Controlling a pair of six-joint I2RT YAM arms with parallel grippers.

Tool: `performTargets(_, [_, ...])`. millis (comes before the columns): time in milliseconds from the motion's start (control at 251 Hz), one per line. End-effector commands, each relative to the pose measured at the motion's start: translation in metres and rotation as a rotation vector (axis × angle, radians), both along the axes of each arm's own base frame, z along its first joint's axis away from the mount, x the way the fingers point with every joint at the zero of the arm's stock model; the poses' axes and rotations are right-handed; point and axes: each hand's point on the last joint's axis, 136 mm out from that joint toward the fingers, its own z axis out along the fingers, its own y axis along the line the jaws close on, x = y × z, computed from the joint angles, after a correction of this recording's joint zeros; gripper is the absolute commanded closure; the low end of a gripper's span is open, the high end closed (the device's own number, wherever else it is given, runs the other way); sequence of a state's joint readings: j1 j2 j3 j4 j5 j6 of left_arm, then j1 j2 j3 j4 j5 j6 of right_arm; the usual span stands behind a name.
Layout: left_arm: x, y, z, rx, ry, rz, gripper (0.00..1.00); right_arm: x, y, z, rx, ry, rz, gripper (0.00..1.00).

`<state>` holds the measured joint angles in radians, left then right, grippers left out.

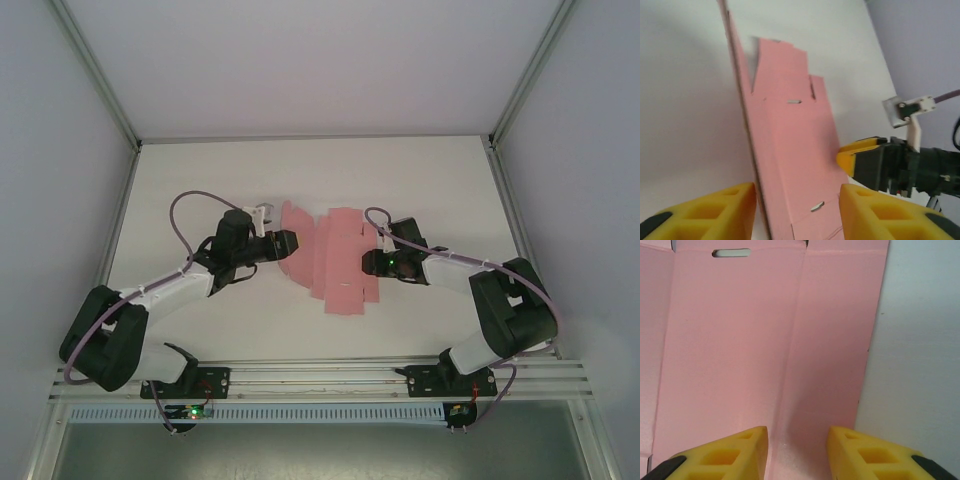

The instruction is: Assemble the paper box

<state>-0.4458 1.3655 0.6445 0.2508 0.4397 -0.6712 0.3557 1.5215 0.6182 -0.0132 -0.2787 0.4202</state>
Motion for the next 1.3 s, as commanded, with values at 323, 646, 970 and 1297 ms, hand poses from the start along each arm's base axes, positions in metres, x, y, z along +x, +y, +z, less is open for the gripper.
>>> performTargets(323, [-0.007, 0.0, 0.048, 0.069, -0.237, -0.085, 1.0, -0.014, -0.027, 0.047, -0.045, -0.082, -0.018, 0.44])
performTargets(646, [-0.074, -0.001, 0.161, -0.144, -0.636, -0.261, 1.0, -0.013, -0.037, 0.191, 0.264, -0.559, 0.021, 0.11])
performTargets(970, [-0.107, 0.013, 0.246, -0.266, -0.889, -0.249, 1.0, -0.029, -0.005, 0.262, 0.497, -0.781, 0.233, 0.05])
performTargets(1297, [-0.101, 0.016, 0.267, -0.276, -0.924, -0.204, 1.0, -0.034, 0.005, 0.299, 0.593, -0.892, 0.329, 0.28])
